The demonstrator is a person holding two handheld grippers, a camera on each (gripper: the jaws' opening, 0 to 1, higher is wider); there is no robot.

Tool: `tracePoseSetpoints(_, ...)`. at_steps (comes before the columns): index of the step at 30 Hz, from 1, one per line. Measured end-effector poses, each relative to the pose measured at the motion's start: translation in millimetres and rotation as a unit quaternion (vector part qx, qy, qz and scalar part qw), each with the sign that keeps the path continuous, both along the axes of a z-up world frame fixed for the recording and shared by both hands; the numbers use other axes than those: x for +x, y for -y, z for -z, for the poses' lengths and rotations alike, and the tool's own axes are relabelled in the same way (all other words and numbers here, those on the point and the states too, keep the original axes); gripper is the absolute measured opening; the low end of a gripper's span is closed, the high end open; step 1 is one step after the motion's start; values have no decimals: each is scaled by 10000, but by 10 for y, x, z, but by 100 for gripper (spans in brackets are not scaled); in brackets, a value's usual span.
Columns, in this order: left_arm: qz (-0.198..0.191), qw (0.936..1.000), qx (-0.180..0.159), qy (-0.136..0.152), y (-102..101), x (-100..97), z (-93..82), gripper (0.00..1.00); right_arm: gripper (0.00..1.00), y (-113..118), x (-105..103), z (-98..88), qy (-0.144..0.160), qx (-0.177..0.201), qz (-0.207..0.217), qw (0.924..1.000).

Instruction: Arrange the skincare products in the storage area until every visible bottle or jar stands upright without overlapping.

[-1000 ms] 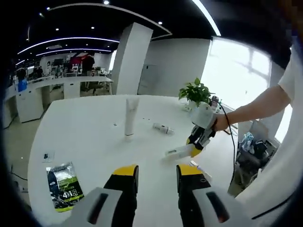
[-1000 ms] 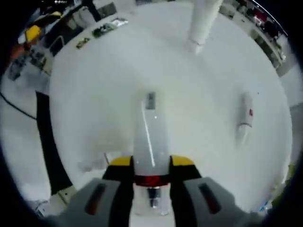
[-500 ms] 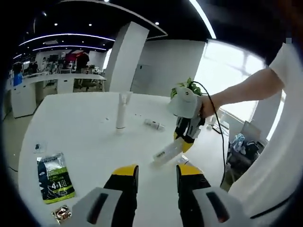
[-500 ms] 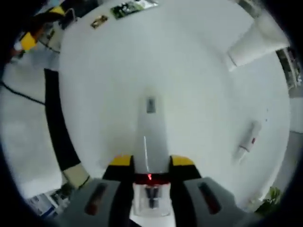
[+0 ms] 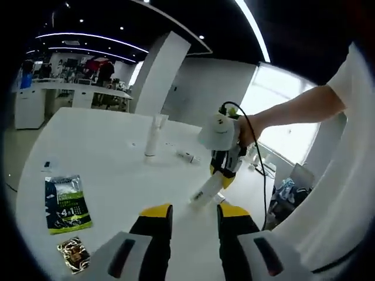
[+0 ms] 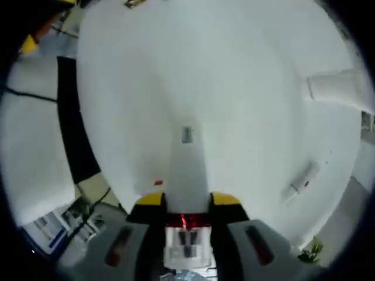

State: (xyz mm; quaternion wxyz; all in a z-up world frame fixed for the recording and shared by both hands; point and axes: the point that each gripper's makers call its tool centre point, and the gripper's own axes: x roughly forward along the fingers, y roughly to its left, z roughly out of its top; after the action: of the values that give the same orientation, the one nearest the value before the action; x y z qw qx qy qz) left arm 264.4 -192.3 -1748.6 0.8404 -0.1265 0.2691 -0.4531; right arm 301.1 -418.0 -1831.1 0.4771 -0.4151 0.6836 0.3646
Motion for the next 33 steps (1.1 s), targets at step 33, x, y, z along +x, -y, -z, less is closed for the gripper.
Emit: tracePoseSetpoints(33,33,9996,248,154,-948,209,44,30,26,-618,118,-53,-745,-1786,-483,9799)
